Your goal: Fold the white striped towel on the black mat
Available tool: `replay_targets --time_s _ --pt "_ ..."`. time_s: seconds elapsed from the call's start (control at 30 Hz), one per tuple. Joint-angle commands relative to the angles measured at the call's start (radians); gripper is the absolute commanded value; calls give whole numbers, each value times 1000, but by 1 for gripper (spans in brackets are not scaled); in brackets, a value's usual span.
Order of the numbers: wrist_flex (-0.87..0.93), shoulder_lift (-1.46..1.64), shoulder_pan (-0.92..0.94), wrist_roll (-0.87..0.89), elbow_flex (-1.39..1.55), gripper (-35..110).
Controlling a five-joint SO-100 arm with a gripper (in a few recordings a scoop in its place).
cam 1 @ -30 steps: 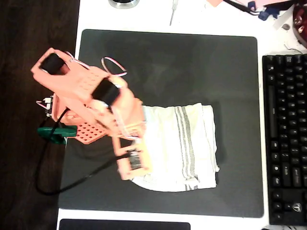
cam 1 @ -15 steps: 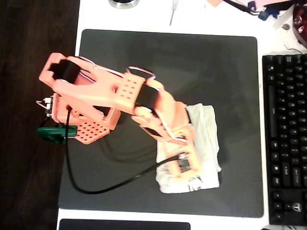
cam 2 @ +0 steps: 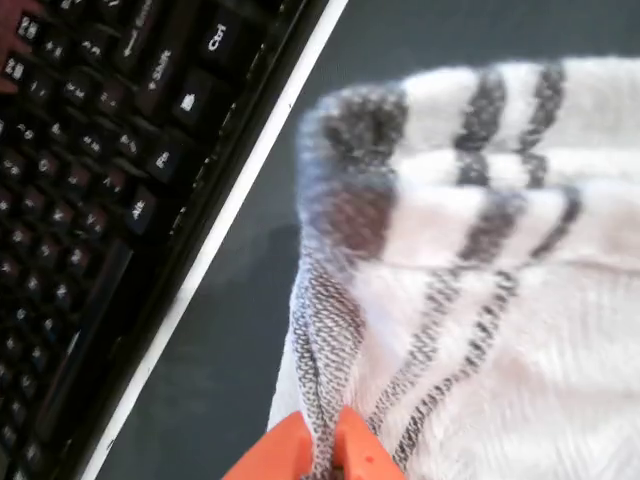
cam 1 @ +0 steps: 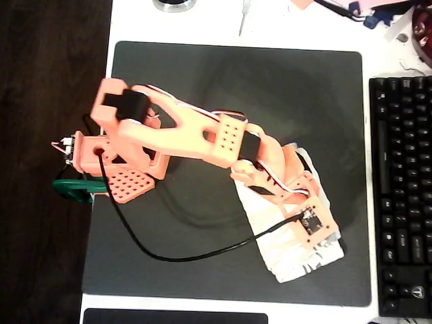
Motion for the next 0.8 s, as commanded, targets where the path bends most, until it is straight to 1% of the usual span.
replay_targets --time_s 0.0,0.17,0.3,0.4,0.47,0.53,0.6,0.63,0.7,0.77 --pt "-37 -38 -18 -3 -12 0" --pt "-115 -112 2 -63 -5 0" --pt "-238 -126 37 -120 67 0" --pt "-414 -98 43 -141 169 0" --pt "-517 -64 48 -94 230 0" --pt "-456 0 52 17 238 6" --pt "-331 71 49 28 222 8" --pt "-304 104 48 35 225 11" --pt "-264 166 48 32 241 21" --pt "-244 213 55 21 258 24"
